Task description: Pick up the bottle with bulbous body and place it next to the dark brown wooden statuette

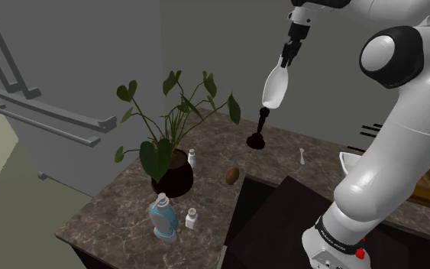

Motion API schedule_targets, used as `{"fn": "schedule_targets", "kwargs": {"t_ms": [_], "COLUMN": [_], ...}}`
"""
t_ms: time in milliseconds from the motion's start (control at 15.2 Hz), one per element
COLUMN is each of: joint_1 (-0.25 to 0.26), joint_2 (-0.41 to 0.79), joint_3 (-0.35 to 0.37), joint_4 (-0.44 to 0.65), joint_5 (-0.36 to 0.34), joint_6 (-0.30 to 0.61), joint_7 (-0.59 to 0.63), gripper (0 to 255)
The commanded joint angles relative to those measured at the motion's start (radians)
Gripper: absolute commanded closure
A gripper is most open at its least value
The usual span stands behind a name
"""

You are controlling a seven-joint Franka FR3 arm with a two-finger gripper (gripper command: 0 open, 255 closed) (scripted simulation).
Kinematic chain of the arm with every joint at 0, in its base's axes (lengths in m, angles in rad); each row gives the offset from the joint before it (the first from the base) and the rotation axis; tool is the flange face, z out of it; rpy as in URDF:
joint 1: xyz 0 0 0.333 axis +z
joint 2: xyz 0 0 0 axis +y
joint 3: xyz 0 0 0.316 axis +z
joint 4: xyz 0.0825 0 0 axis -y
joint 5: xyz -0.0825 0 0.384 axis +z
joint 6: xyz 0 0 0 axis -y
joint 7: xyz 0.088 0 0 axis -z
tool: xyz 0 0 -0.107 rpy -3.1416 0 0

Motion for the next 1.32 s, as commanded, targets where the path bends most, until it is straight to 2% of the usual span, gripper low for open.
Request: {"fn": "schedule_targets", "kwargs": {"t_ms": [0,1254], "joint_1": [0.002,0.011], "joint_2": [-0.007,-0.055], "joint_3": [0.001,0.007], "joint_4": [-0.034,-0.349], "joint_5": [-0.002,-0.016], "joint_6": [0.029,0.299], "joint_7": [0.000,-0.002], "gripper": [255,255]}}
